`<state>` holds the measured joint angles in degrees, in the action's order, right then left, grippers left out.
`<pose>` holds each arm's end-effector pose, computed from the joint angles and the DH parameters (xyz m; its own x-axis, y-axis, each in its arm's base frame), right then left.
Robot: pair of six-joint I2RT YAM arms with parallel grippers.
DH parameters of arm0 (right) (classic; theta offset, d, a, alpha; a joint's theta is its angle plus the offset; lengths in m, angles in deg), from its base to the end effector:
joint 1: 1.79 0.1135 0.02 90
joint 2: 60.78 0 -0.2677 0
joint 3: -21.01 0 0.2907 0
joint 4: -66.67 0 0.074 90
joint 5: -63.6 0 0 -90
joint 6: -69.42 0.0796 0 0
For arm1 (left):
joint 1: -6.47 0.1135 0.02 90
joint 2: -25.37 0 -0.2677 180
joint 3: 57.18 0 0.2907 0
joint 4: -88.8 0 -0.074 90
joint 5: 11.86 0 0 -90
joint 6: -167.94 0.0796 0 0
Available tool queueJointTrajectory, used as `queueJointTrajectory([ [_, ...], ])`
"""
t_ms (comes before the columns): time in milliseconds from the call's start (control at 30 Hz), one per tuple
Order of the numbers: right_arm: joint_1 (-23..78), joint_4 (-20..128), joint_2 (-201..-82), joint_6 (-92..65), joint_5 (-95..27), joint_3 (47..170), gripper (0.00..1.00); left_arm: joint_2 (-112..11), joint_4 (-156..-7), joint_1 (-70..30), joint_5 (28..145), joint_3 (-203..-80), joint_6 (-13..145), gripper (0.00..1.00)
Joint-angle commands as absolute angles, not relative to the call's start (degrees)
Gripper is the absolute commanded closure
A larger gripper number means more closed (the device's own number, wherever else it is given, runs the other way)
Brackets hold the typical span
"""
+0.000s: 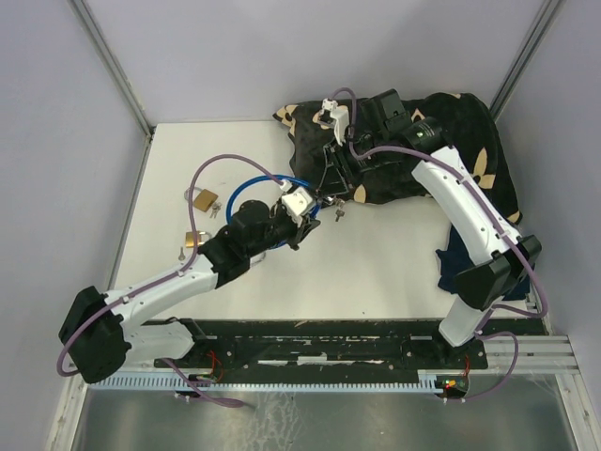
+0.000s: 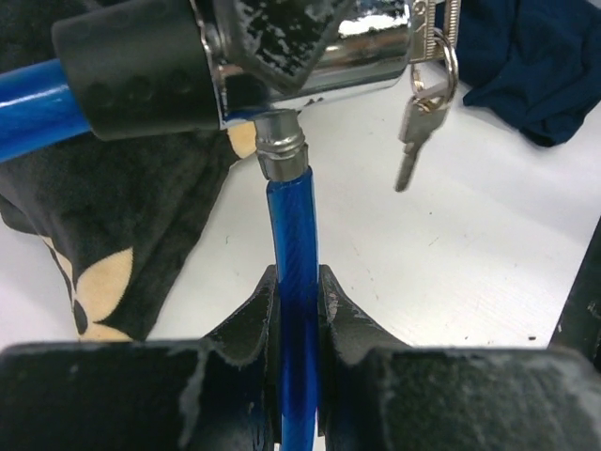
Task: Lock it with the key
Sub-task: Lock the lock.
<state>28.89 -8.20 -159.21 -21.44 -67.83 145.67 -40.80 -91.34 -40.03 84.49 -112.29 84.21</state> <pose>0.3243 0.2537 0.4065 -0.6341 -0.3893 -0.6682 -0.7682 0.4159 0.4867 0.2328 -0.2581 0.2736 -0.0427 0.2027 -0.9783 0.8052 0.5867 0.0864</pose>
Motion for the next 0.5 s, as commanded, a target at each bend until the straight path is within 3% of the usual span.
queueJointTrajectory([
  [0,30.96,-11.33,-158.59,-20.66,-69.59,144.9,0.98,-39.24,-110.57,-37.17,86.39,-122.78,74.89,0.97],
  [233,28.89,-6.25,-155.86,-18.08,-73.89,140.51,0.98,-33.98,-118.83,-33.01,90.77,-118.85,64.68,0.97],
  [467,32.16,-4.47,-156.44,-16.05,-78.92,137.03,0.98,-39.52,-120.14,-33.18,97.22,-121.63,75.66,0.97],
])
